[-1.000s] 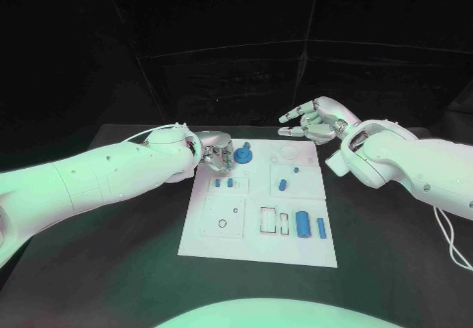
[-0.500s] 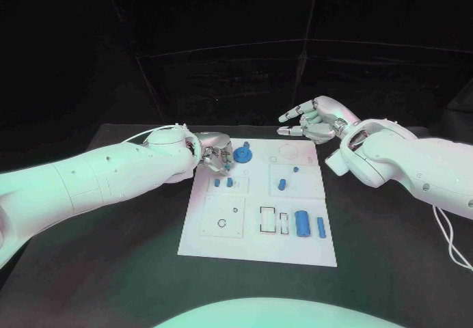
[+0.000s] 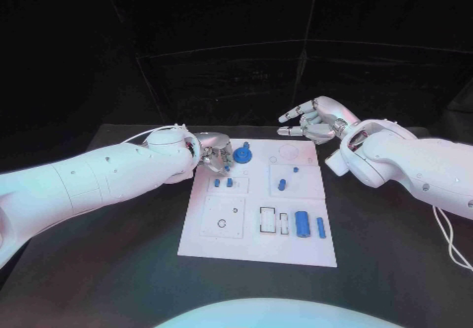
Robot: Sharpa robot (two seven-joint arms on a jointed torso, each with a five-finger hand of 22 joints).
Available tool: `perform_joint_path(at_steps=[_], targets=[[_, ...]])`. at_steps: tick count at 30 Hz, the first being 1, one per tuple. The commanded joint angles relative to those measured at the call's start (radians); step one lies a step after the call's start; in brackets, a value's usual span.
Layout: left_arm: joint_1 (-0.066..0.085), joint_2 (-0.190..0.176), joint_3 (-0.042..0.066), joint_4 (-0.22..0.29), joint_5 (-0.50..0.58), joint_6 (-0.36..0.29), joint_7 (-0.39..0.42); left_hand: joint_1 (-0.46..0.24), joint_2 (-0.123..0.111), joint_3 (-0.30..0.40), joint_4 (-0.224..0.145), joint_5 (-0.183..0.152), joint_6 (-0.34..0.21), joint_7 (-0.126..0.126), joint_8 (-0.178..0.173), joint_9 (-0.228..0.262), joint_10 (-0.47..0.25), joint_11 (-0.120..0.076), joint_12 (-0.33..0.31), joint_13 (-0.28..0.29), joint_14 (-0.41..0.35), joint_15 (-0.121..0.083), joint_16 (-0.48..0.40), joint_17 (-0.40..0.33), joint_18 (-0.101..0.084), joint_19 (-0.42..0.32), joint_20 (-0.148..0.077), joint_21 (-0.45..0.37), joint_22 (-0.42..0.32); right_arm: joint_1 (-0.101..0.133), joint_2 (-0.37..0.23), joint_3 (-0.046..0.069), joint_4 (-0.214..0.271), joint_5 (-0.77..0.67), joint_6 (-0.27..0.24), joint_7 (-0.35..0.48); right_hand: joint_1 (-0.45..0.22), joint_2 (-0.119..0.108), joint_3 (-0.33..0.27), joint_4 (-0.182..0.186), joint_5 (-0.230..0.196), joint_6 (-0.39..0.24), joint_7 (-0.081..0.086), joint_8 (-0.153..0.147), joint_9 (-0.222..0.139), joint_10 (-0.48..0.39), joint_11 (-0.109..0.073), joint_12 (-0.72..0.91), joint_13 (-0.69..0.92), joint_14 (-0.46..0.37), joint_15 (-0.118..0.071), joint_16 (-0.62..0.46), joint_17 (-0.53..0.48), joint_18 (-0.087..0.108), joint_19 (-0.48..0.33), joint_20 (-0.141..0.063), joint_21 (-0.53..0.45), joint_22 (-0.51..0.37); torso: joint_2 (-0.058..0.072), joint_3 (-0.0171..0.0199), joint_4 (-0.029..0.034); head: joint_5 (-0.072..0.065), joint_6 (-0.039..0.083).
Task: Assemble the parts on the task board
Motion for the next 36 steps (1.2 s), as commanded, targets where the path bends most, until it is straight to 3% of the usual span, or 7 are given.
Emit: perform_joint_path(at_steps=[1,7,14,25,28,34,36], targets=[[0.001,-0.003,0.001,0.002,0.008,-0.004,-0.005,-0.007,-0.004,-0.007,-0.002,0.001,-0.010,0.001,-0.006,0.000,-0.008,0.002,-0.007,0.000,0.014,0.008,-0.007,-0.002,-0.007,-0.006,0.000,-0.006,-0.002,0.002,-0.001,0.001,-0.001,0.002,0.003,0.004,-0.002,0.011,0.003,0.002,0.005,-0.006,0.002,0.003,-0.002,-0.004,-0.004,-0.007,-0.003,0.060,-0.009,-0.005,0.064,0.017,-0.004,-0.002,-0.007,-0.003,0.000,-0.0002,-0.0002,0.000,0.000],[0.000,-0.014,0.001,0.009,0.008,-0.009,-0.005,-0.007,-0.006,-0.010,-0.003,0.001,-0.010,0.002,-0.008,0.000,-0.013,0.004,-0.010,0.000,0.013,0.009,-0.008,-0.006,-0.006,-0.007,0.001,-0.008,-0.004,0.002,-0.003,0.001,-0.009,0.000,0.008,-0.004,0.000,0.010,0.003,0.001,0.004,-0.006,0.002,0.003,-0.002,-0.018,-0.004,-0.026,-0.022,0.056,-0.009,-0.012,0.050,0.021,-0.013,-0.002,-0.015,-0.020,0.000,-0.0005,0.0002,0.000,0.000],[0.000,-0.042,0.001,0.027,0.017,-0.040,0.008,-0.007,-0.008,-0.012,-0.004,0.001,-0.010,0.003,-0.009,0.001,-0.017,0.005,-0.012,0.000,0.013,0.010,-0.010,-0.009,-0.005,-0.008,0.002,-0.011,-0.006,0.002,-0.007,0.000,-0.030,-0.068,0.016,-0.028,0.030,0.009,0.020,-0.014,-0.007,0.030,-0.011,0.022,0.002,-0.284,-0.019,-0.489,-0.465,0.023,-0.023,-0.097,-0.072,0.043,-0.071,-0.014,-0.080,-0.134,-0.001,-0.0003,0.0003,0.001,0.002],[0.001,-0.103,0.003,0.053,0.137,-0.153,0.074,-0.001,0.004,-0.007,-0.006,0.002,-0.006,0.009,-0.009,0.002,-0.009,0.007,-0.009,0.003,0.012,0.011,-0.009,-0.010,-0.004,-0.008,0.005,-0.014,-0.009,-0.002,-0.020,0.000,-0.050,-0.340,0.103,-0.114,0.089,-0.015,0.096,-0.052,-0.055,0.120,-0.011,0.012,-0.003,-0.289,-0.012,-0.888,-0.824,0.011,-0.021,-0.205,-0.206,0.053,-0.082,-0.017,-0.132,-0.203,-0.001,0.0002,-0.0005,-0.001,0.010],[0.001,-0.123,0.003,0.060,0.281,-0.199,0.127,-0.002,0.014,-0.002,-0.003,0.002,0.004,0.011,-0.005,0.004,0.005,0.006,-0.002,0.005,0.011,0.012,-0.012,-0.018,0.000,-0.013,0.006,-0.029,-0.023,-0.010,-0.026,0.000,-0.044,-0.454,0.120,-0.139,0.097,-0.026,0.125,-0.067,-0.066,0.137,-0.015,0.001,-0.004,-0.271,-0.010,-0.948,-0.895,0.014,-0.017,-0.212,-0.213,0.053,-0.077,-0.014,-0.134,-0.202,-0.001,0.0004,-0.0011,-0.015,0.019],[0.001,-0.159,0.002,0.084,0.809,-0.235,0.308,-0.009,0.041,0.012,0.009,0.002,0.017,0.014,-0.001,0.004,0.027,0.004,0.009,0.007,-0.025,0.011,-0.068,-0.128,0.022,-0.060,0.007,-0.136,-0.122,-0.036,-0.036,0.000,-0.022,-0.668,0.132,-0.192,0.092,-0.041,0.151,-0.075,-0.081,0.148,-0.015,-0.011,-0.004,-0.274,-0.004,-1.000,-0.958,0.012,-0.016,-0.225,-0.230,0.053,-0.075,-0.011,-0.137,-0.205,0.000,0.0009,-0.0017,-0.057,0.033],[0.000,-0.166,0.001,0.092,0.918,-0.237,0.352,-0.009,0.041,0.012,0.006,0.003,0.014,0.014,-0.003,0.003,0.022,0.007,0.011,0.005,-0.077,0.013,-0.136,-0.247,0.044,-0.121,0.009,-0.253,-0.228,-0.044,-0.038,0.000,-0.018,-0.706,0.135,-0.204,0.091,-0.045,0.156,-0.077,-0.083,0.147,-0.014,-0.016,-0.005,-0.276,-0.003,-1.010,-0.971,0.012,-0.015,-0.228,-0.233,0.053,-0.075,-0.009,-0.138,-0.206,0.001,0.0000,-0.0017,-0.063,0.035]])
